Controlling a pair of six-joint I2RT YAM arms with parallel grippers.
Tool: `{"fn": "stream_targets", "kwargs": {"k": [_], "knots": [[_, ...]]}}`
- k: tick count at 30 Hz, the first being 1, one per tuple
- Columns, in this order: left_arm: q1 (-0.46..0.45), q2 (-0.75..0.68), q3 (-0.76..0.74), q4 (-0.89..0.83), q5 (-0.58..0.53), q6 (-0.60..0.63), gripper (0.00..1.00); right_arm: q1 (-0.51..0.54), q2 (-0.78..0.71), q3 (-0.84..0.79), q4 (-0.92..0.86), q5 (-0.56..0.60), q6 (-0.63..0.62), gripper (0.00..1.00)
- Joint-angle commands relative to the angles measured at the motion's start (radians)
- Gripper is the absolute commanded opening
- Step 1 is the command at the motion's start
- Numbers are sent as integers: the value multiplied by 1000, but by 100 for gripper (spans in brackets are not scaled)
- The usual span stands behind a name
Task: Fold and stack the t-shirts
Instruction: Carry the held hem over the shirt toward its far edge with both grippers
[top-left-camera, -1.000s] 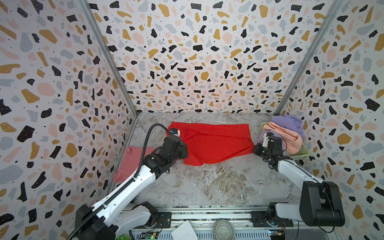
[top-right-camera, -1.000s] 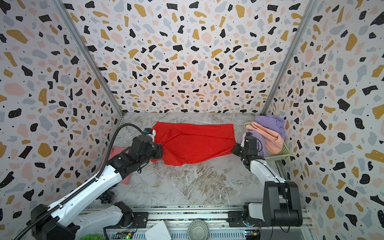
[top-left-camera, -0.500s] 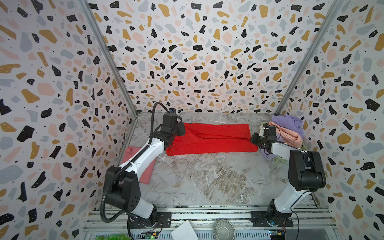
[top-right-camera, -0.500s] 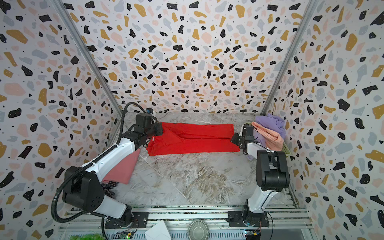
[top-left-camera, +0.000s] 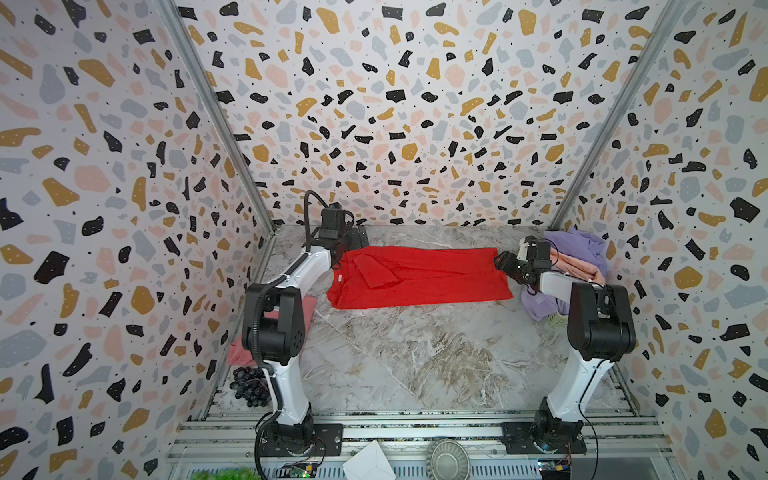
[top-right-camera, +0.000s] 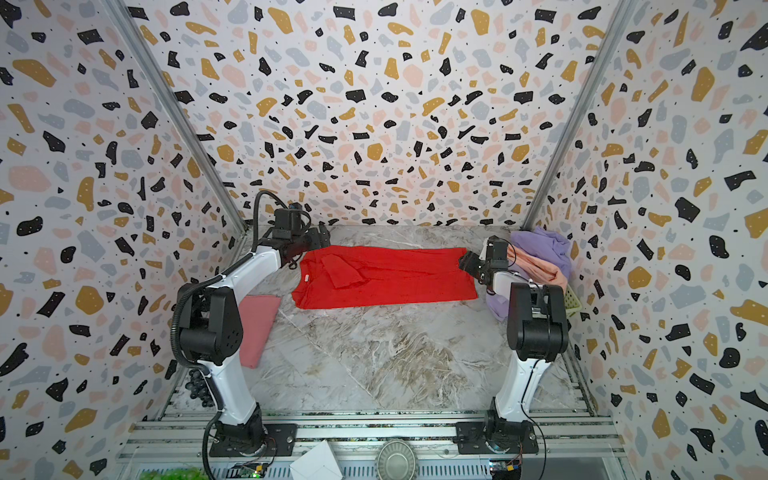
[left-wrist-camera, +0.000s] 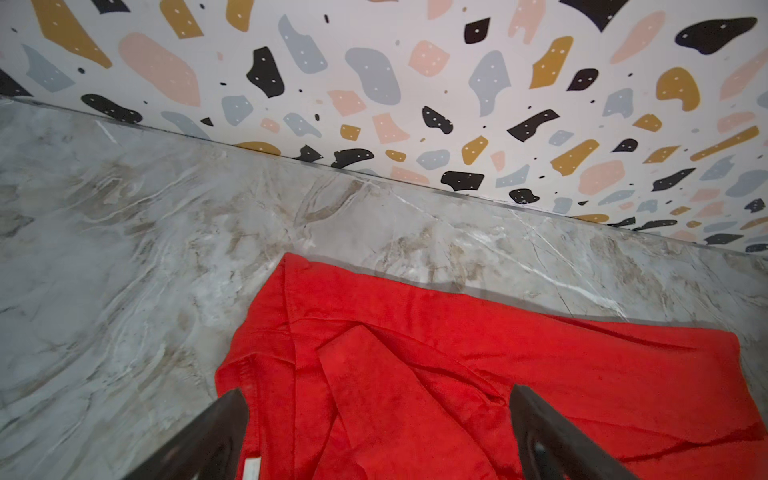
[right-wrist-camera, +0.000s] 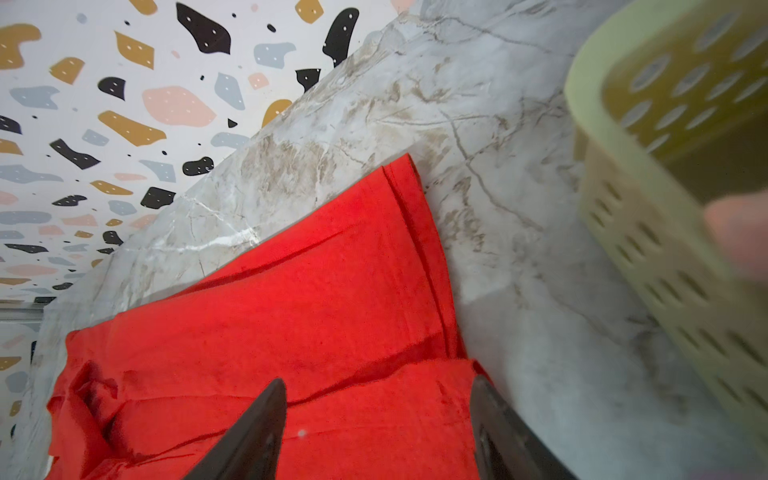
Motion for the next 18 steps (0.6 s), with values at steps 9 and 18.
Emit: {"fn": "stream_targets", "kwargs": {"k": [9, 18], "knots": [[-12, -147, -265, 151, 124, -179, 100, 62, -107, -27, 39, -32, -58, 68], [-102, -110, -380, 256, 166, -294, 99, 135, 104, 165, 44, -57, -123, 67]]}}
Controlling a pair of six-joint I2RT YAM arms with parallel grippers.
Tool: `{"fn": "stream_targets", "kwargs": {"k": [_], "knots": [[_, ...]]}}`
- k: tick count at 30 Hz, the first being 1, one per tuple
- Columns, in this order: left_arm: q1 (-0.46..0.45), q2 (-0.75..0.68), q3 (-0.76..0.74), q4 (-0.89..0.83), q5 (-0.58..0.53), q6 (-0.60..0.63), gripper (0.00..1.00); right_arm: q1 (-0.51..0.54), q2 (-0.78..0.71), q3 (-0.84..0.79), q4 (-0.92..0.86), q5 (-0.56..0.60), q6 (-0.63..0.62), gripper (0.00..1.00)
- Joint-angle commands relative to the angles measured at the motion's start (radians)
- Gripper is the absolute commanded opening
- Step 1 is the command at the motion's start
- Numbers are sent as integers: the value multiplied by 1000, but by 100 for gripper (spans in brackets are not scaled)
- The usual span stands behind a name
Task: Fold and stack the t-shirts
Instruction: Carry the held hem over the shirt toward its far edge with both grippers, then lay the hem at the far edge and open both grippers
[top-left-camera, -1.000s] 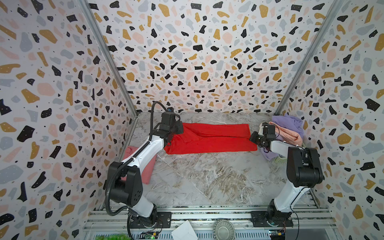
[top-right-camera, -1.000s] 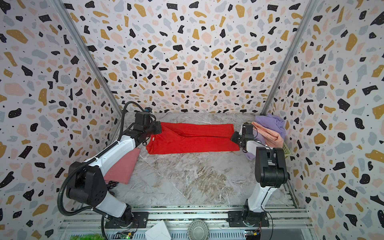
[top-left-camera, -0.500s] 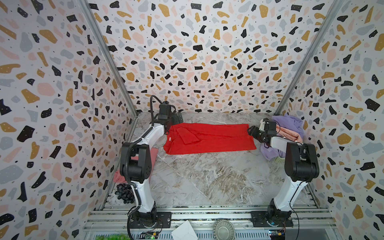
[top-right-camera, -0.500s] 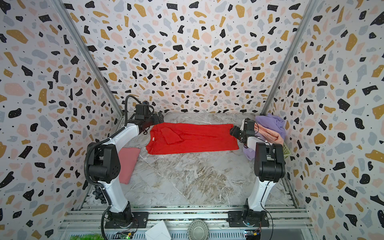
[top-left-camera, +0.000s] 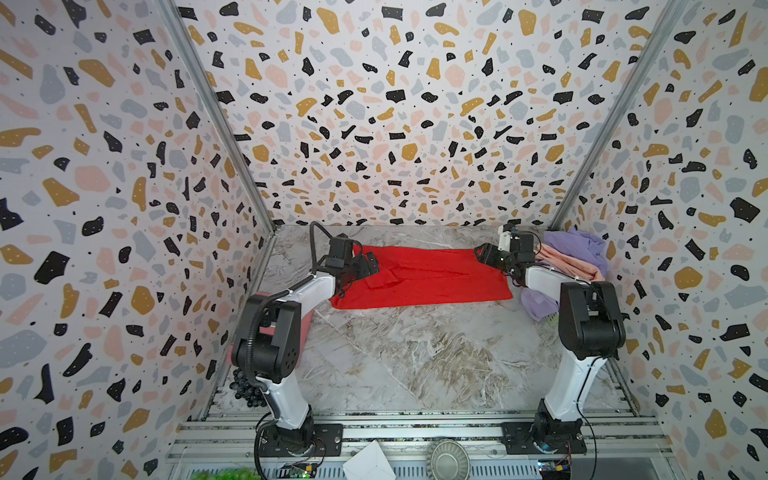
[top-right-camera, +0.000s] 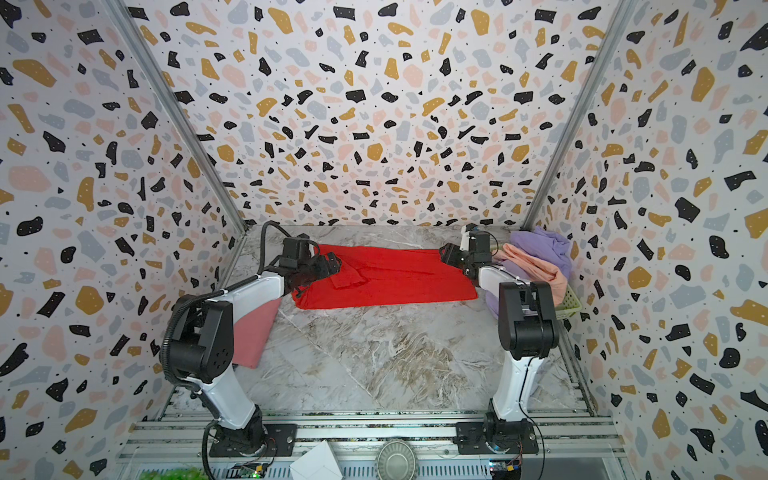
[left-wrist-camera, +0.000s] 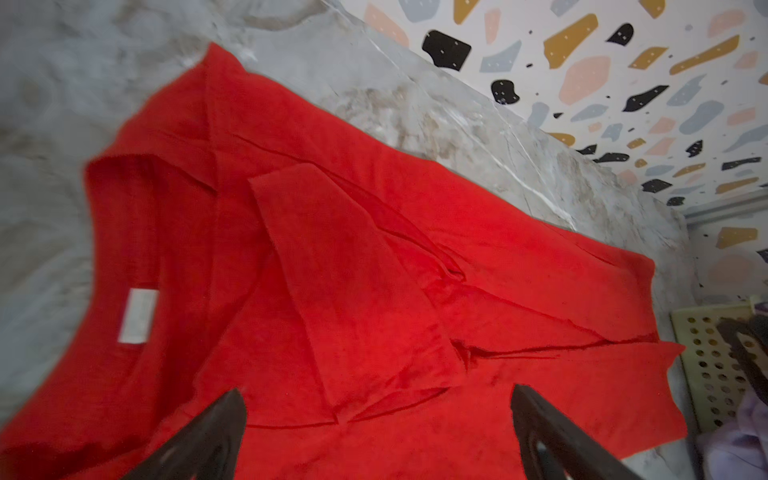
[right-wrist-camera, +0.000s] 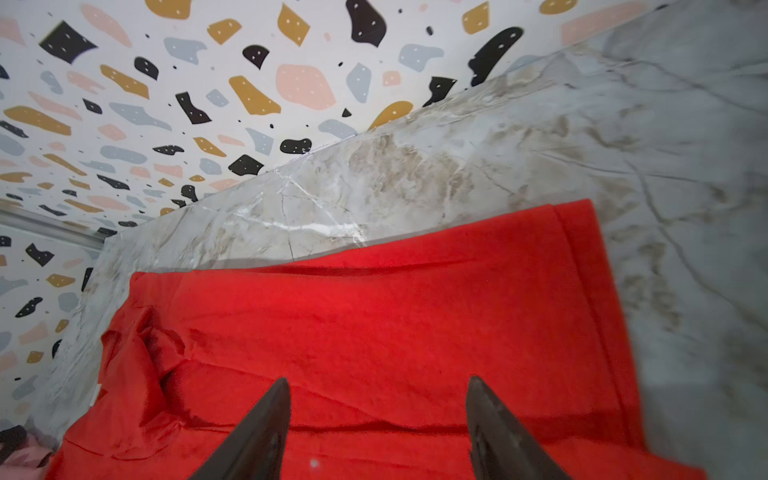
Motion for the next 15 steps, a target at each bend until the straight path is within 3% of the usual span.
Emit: {"fn": "stream_targets", "kwargs": {"k": [1, 7, 15], "knots": [[-21, 35, -21, 117, 28, -79, 100, 6, 62, 59, 0, -19, -40, 67], [-22, 113, -55, 184, -20, -151, 100, 23, 180, 134, -74, -13, -76, 64], [-5, 255, 55, 129, -60, -122, 100, 34, 160, -6, -127, -9, -28, 58]]}}
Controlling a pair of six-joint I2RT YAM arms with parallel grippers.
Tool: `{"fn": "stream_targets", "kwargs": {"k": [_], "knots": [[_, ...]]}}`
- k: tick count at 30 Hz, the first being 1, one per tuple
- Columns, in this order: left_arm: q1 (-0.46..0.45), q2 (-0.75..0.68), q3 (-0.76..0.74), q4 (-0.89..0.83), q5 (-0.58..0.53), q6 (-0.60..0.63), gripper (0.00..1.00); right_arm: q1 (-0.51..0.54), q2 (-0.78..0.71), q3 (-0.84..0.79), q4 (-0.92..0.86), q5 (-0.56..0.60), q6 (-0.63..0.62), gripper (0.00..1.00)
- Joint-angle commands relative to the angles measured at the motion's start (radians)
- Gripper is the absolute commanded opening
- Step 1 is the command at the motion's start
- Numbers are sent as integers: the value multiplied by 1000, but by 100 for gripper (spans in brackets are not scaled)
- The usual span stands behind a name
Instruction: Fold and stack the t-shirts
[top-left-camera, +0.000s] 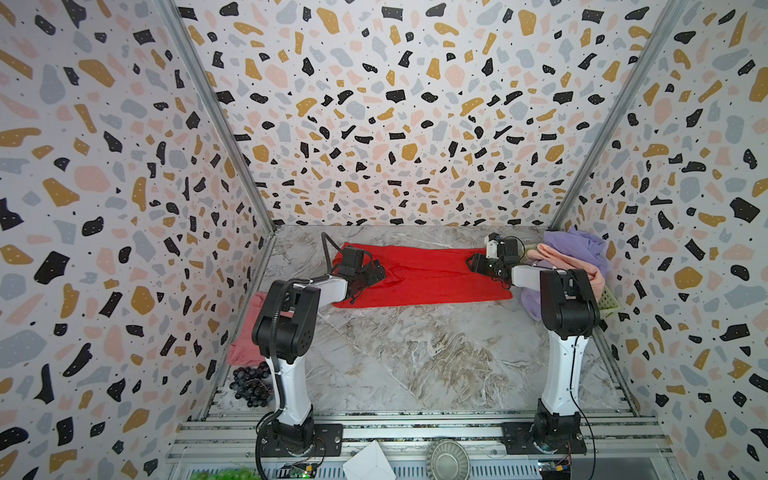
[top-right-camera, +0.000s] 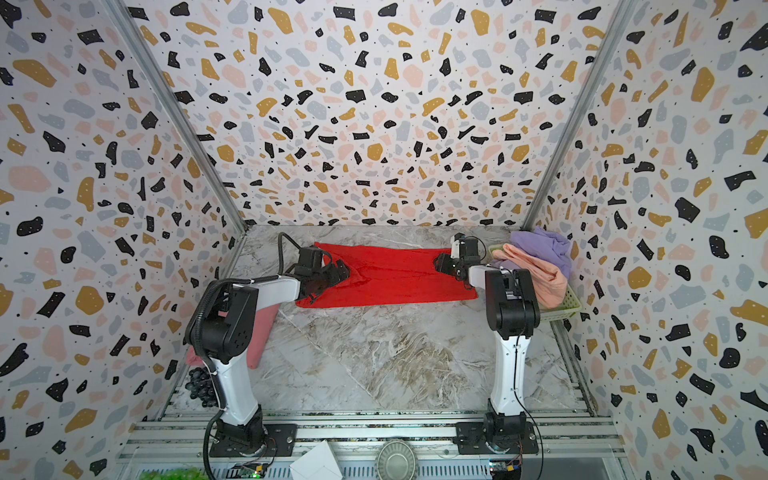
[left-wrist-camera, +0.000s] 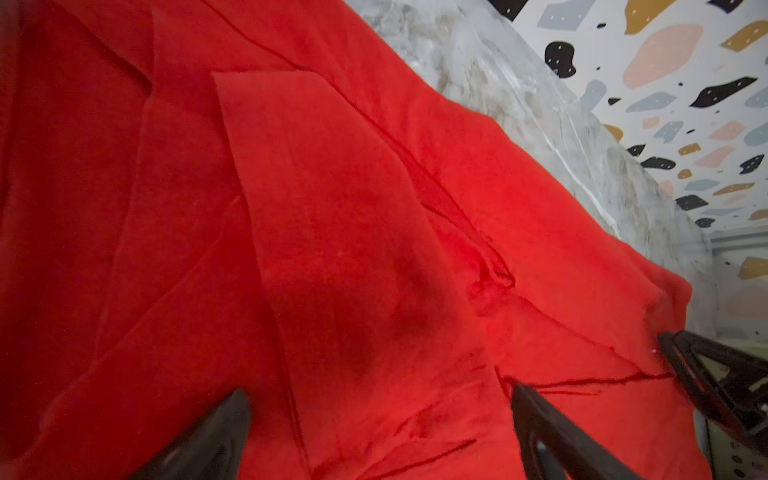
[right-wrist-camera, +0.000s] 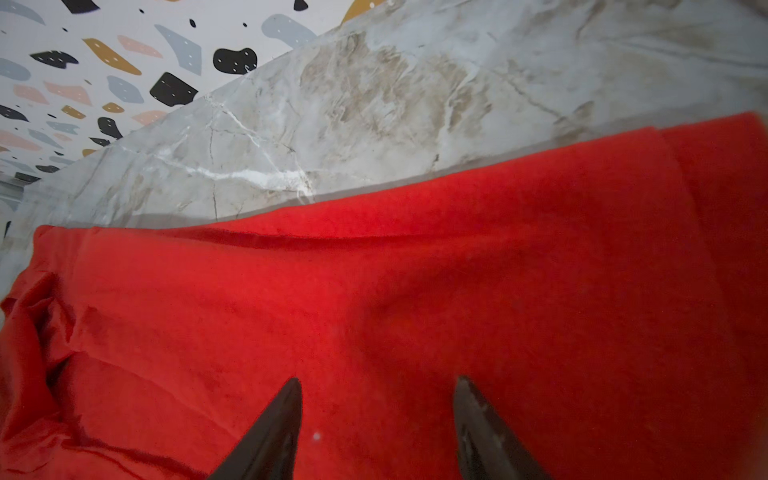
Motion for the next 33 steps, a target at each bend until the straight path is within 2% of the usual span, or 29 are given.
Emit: {"fn": "stream_targets", "kwargs": {"k": [1, 5, 9, 15, 19, 21, 28, 33], "knots": [[20, 83, 65, -22, -24, 11, 100, 25, -58, -115, -119, 6, 29, 57], [39, 207, 223, -88, 16, 59, 100, 79, -179, -297, -132, 13, 32, 56], [35, 339, 436, -146, 131, 126, 100, 169, -349, -521, -127, -13, 80, 56], [-18, 485, 739, -233, 258, 247, 100, 418, -533, -762, -78, -53, 229, 56], [-75, 557, 874, -254, 296, 286, 100, 575, -560, -784, -51, -58, 302, 57], [-98, 585, 915, -247, 305, 280, 100, 619, -546, -761, -61, -45, 304, 57], [-149, 625, 957, -183, 327, 247, 100, 656, -537, -692, -120, -78, 271, 57], [-154, 621, 965, -153, 327, 231, 100, 673, -606, -689, -202, -68, 242, 60]]}}
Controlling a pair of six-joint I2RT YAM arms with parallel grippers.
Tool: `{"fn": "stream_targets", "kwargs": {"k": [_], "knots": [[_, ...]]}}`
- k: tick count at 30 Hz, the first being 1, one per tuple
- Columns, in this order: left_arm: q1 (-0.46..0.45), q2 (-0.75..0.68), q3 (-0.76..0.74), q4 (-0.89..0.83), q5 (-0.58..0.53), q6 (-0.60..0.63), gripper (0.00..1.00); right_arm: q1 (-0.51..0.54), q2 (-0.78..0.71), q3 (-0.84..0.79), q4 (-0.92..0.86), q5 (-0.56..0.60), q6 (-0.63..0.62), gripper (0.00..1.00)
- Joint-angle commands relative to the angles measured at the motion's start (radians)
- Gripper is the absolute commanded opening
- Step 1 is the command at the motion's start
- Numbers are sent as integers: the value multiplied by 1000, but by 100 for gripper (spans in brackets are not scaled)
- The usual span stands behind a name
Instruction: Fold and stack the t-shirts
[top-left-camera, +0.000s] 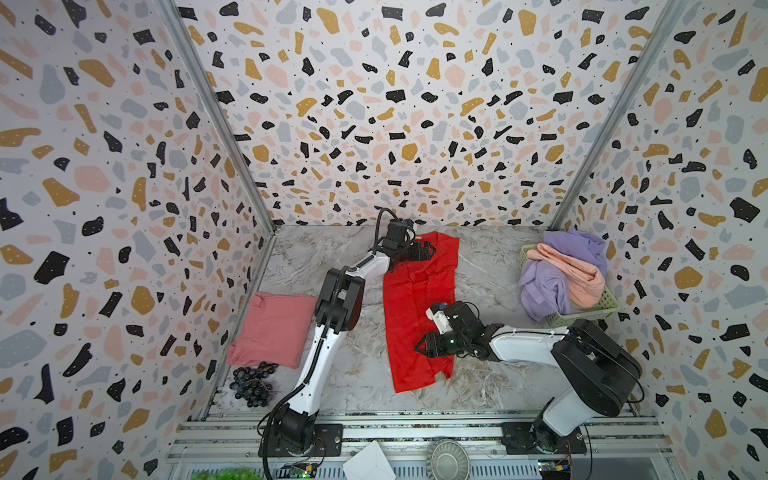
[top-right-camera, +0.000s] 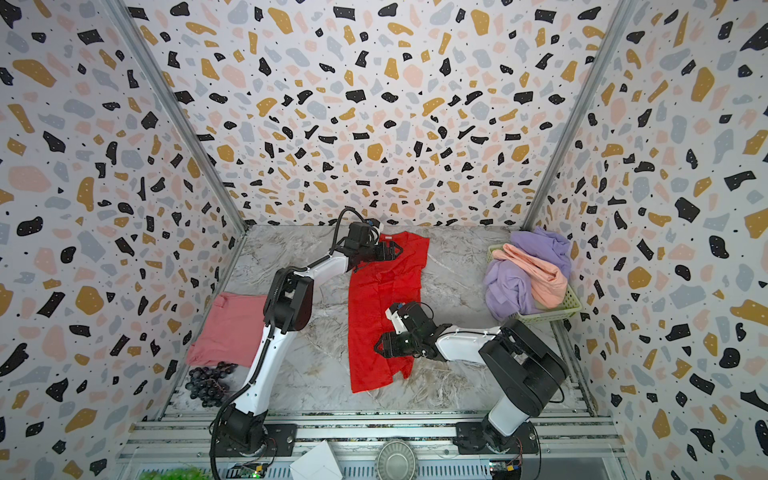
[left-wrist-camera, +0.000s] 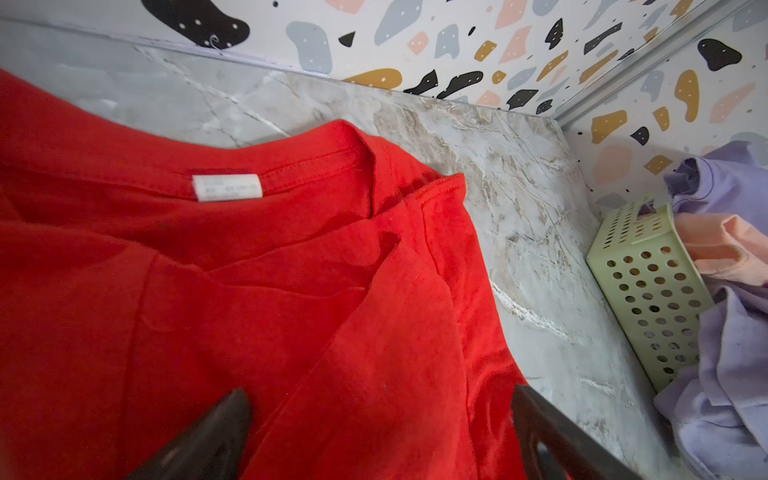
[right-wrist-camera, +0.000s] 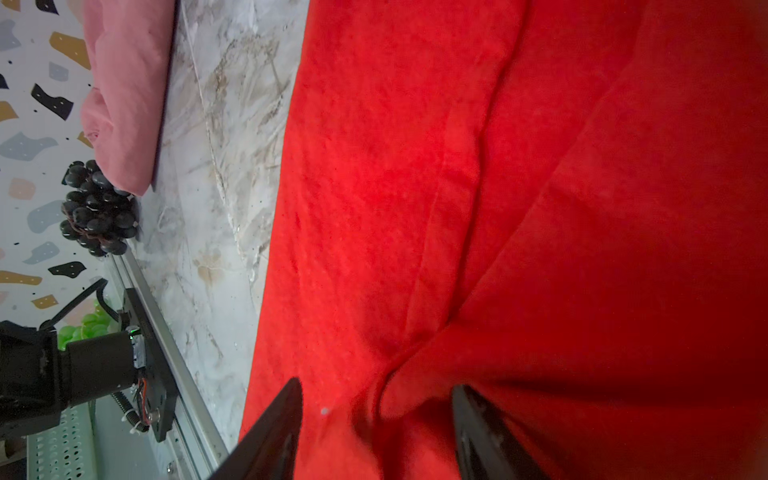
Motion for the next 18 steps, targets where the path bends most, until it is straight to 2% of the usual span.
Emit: {"fn": "stream_targets", "kwargs": {"k": [1, 6, 9, 13, 18], "knots": [[8, 7, 32, 21, 14, -8, 99, 11, -60, -12, -178, 8, -21, 60], [9, -48, 31, 10, -9, 19, 99, 12, -197, -44, -263, 9, -43, 63], [9, -109, -9, -6, -13, 36, 100, 10, -298, -44, -323, 57, -57, 65], [9, -249, -157, 11, -34, 65, 99, -24, -396, -32, -364, 173, -72, 66], [6, -465, -433, 29, -38, 68, 100, -129, -423, -78, -331, 119, -79, 66]]}}
